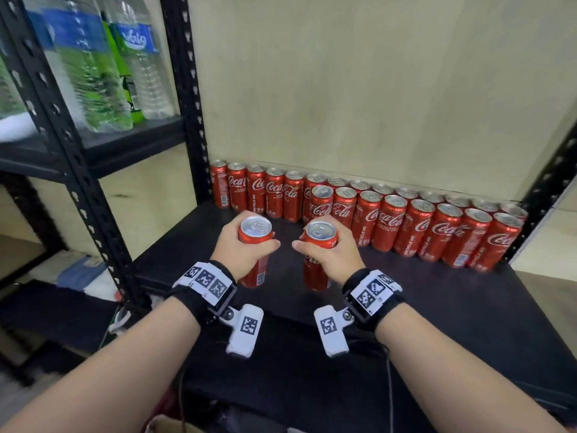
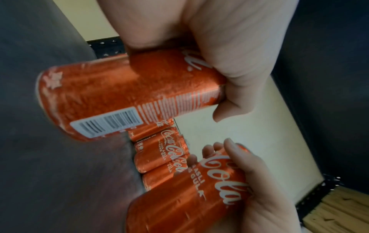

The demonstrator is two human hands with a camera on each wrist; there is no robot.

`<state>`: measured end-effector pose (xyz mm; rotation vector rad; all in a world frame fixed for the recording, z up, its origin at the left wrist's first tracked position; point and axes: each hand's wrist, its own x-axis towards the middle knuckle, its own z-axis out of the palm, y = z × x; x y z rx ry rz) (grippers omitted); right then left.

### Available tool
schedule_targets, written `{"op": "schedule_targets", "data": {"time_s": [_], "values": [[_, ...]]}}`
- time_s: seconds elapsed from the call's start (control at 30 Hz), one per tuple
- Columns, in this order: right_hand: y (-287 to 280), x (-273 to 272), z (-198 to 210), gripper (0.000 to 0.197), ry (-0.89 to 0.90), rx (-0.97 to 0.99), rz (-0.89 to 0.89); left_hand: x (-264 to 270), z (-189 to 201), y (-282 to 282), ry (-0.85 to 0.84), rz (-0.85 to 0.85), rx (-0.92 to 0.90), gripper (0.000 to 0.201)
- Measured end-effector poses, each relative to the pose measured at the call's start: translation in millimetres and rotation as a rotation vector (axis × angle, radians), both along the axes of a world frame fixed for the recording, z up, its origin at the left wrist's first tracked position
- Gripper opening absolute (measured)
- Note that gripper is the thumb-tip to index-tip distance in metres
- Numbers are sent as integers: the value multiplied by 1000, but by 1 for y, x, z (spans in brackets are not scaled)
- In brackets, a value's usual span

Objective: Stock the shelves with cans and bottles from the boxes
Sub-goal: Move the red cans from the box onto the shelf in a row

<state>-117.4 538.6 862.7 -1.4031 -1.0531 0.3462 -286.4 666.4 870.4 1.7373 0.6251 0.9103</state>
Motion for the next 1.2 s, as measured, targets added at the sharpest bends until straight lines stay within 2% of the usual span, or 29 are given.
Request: {"op": "schedule_targets", "data": {"time_s": [0.3, 0.43, 0.5, 0.57, 0.67, 0.8, 0.9, 1.03, 1.2], "values": [[18, 26, -29, 37, 78, -66, 57, 34, -25, 2, 80, 37, -50, 39], [18, 29, -34, 49, 80, -90, 110, 34, -27, 8, 104, 24, -63, 38], [14, 34, -30, 59, 55, -144, 140, 30, -22, 14, 153, -9, -32, 47], [7, 42, -16, 72, -35, -236, 149, 22, -11, 24, 261, -52, 60, 61], [-1, 54, 19, 84, -301, -380, 192, 7, 19, 40, 455, -162, 279, 78], [2, 59, 66, 81, -741, -600, 342, 2, 59, 48, 718, -318, 658, 91], [11, 54, 84, 78, -1010, -694, 414, 10, 71, 49, 870, -410, 776, 89], [23, 51, 94, 78, -1158, -836, 458, 20, 71, 47, 985, -426, 851, 84], [25, 57, 94, 73, -1143, -856, 475, 29, 69, 50, 1011, -421, 841, 81]]}}
